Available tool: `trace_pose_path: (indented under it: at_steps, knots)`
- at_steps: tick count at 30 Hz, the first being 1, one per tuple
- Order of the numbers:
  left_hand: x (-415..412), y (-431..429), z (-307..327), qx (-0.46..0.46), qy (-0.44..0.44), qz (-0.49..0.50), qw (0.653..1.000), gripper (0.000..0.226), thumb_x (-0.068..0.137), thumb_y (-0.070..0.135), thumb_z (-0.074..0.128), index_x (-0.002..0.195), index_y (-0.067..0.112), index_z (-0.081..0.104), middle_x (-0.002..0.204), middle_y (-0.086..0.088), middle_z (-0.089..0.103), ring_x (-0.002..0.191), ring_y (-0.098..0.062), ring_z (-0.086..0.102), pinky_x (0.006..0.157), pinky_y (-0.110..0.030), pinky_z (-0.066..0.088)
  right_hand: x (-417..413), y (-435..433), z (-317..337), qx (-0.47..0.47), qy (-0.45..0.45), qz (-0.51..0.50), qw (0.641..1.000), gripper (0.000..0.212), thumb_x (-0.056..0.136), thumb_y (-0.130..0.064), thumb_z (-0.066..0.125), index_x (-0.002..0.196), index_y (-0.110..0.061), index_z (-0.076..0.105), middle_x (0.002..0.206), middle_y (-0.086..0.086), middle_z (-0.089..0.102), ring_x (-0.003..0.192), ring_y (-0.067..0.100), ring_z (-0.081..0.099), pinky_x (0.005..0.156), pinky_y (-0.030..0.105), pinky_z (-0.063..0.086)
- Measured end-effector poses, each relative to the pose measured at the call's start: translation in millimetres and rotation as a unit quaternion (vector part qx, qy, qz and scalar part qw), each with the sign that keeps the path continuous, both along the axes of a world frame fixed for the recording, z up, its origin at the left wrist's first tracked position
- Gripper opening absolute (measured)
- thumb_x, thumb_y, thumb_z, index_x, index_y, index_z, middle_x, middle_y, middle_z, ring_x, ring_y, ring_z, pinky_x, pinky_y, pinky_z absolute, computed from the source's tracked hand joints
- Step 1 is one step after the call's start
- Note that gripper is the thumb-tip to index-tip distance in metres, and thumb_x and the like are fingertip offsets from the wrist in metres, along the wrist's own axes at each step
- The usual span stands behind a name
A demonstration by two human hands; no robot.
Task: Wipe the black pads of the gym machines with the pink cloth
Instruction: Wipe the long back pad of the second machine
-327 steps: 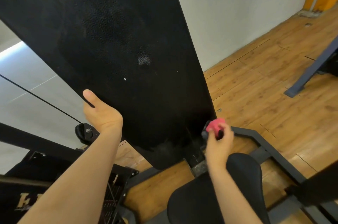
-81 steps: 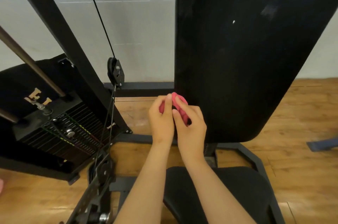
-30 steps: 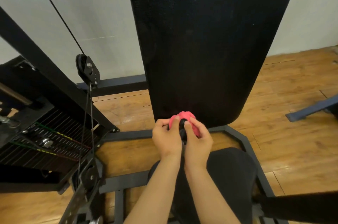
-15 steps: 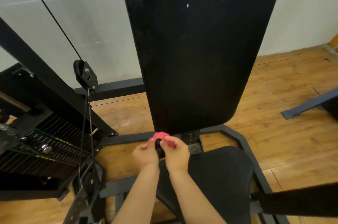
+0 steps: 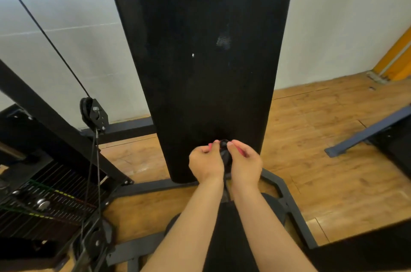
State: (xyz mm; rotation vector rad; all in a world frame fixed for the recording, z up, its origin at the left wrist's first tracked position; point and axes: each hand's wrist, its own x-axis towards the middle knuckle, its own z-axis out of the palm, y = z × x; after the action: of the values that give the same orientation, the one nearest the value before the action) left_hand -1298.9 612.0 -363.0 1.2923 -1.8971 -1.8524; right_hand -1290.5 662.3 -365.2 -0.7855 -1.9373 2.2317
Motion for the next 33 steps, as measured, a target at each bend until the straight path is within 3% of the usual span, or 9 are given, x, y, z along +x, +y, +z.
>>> trace_pose_path:
  at_steps: [2, 6, 10, 15, 21, 25, 29, 33]
  knots:
    - [-13.6, 9.0, 21.0, 0.011, 0.010, 0.000, 1.000, 0.016, 0.089, 0.027, 0.066, 0.089, 0.012, 0.071, 0.086, -0.001, 0.069, 0.082, -0.011, 0.066, 0.070, -0.023, 0.053, -13.3, 8.0, 23.1, 0.001, 0.015, -0.004, 1.000, 0.015, 0.087, -0.014, 0.069, 0.102, -0.017, 0.071, 0.098, -0.002, 0.070, 0.095, 0.008, 0.064, 0.077, 0.020, 0.050]
    - [-30.3, 16.6, 56.7, 0.032, 0.031, 0.001, 0.999, 0.011, 0.089, 0.026, 0.066, 0.089, 0.015, 0.069, 0.084, 0.002, 0.069, 0.082, -0.010, 0.066, 0.079, -0.031, 0.057, -30.8, 14.7, 63.8, -0.008, 0.036, -0.007, 0.999, 0.017, 0.087, -0.013, 0.068, 0.104, -0.016, 0.070, 0.097, -0.004, 0.068, 0.091, 0.004, 0.062, 0.070, 0.015, 0.049]
    - [-42.5, 14.0, 94.2, 0.036, 0.060, 0.002, 0.998, 0.011, 0.088, 0.026, 0.067, 0.085, 0.016, 0.070, 0.082, 0.001, 0.070, 0.080, -0.011, 0.067, 0.079, -0.035, 0.058, -44.9, 11.9, 103.5, -0.003, 0.063, -0.004, 0.998, 0.019, 0.087, -0.012, 0.069, 0.105, -0.016, 0.070, 0.092, -0.010, 0.066, 0.084, 0.000, 0.060, 0.059, 0.012, 0.046]
    - [-51.7, 0.6, 150.6, 0.007, 0.124, 0.011, 0.992, 0.013, 0.089, 0.025, 0.066, 0.084, 0.013, 0.071, 0.082, 0.000, 0.070, 0.081, -0.011, 0.068, 0.081, -0.035, 0.058, -56.6, -3.6, 157.4, 0.008, 0.108, 0.004, 0.994, 0.024, 0.087, -0.014, 0.069, 0.111, -0.018, 0.069, 0.103, -0.007, 0.066, 0.099, 0.008, 0.061, 0.078, 0.018, 0.050]
    - [-46.7, -30.2, 201.1, -0.025, 0.203, 0.060, 0.977, 0.013, 0.090, 0.023, 0.065, 0.088, 0.013, 0.071, 0.086, 0.000, 0.070, 0.084, -0.010, 0.067, 0.081, -0.033, 0.057, -56.1, -35.1, 203.7, 0.085, 0.196, 0.067, 0.975, 0.025, 0.088, -0.018, 0.067, 0.113, -0.023, 0.067, 0.107, -0.012, 0.065, 0.100, 0.001, 0.059, 0.082, 0.015, 0.047]
    - [-36.9, -48.8, 209.5, -0.069, 0.243, 0.080, 0.964, 0.013, 0.091, 0.021, 0.064, 0.087, 0.012, 0.070, 0.082, 0.003, 0.067, 0.080, -0.006, 0.062, 0.074, -0.021, 0.051, -52.1, -51.2, 209.2, 0.164, 0.263, 0.121, 0.943, 0.021, 0.089, -0.023, 0.066, 0.110, -0.025, 0.066, 0.107, -0.014, 0.064, 0.101, -0.004, 0.057, 0.088, 0.012, 0.045]
    - [-30.4, -57.4, 194.8, -0.085, 0.228, 0.066, 0.968, 0.016, 0.091, 0.019, 0.064, 0.079, 0.010, 0.068, 0.074, 0.001, 0.064, 0.071, -0.008, 0.060, 0.065, -0.021, 0.047, -46.9, -56.7, 193.1, 0.253, 0.298, 0.147, 0.909, 0.017, 0.090, -0.017, 0.065, 0.104, -0.027, 0.068, 0.107, -0.014, 0.061, 0.102, -0.005, 0.056, 0.091, 0.011, 0.044]
    - [-16.3, -59.2, 157.6, -0.102, 0.132, 0.021, 0.986, 0.021, 0.090, 0.014, 0.064, 0.069, 0.014, 0.063, 0.069, 0.000, 0.062, 0.067, -0.010, 0.058, 0.070, -0.029, 0.052, -34.3, -49.9, 156.3, 0.318, 0.248, 0.185, 0.896, 0.015, 0.091, -0.015, 0.063, 0.100, -0.024, 0.070, 0.105, -0.013, 0.060, 0.093, -0.005, 0.057, 0.080, 0.004, 0.042]
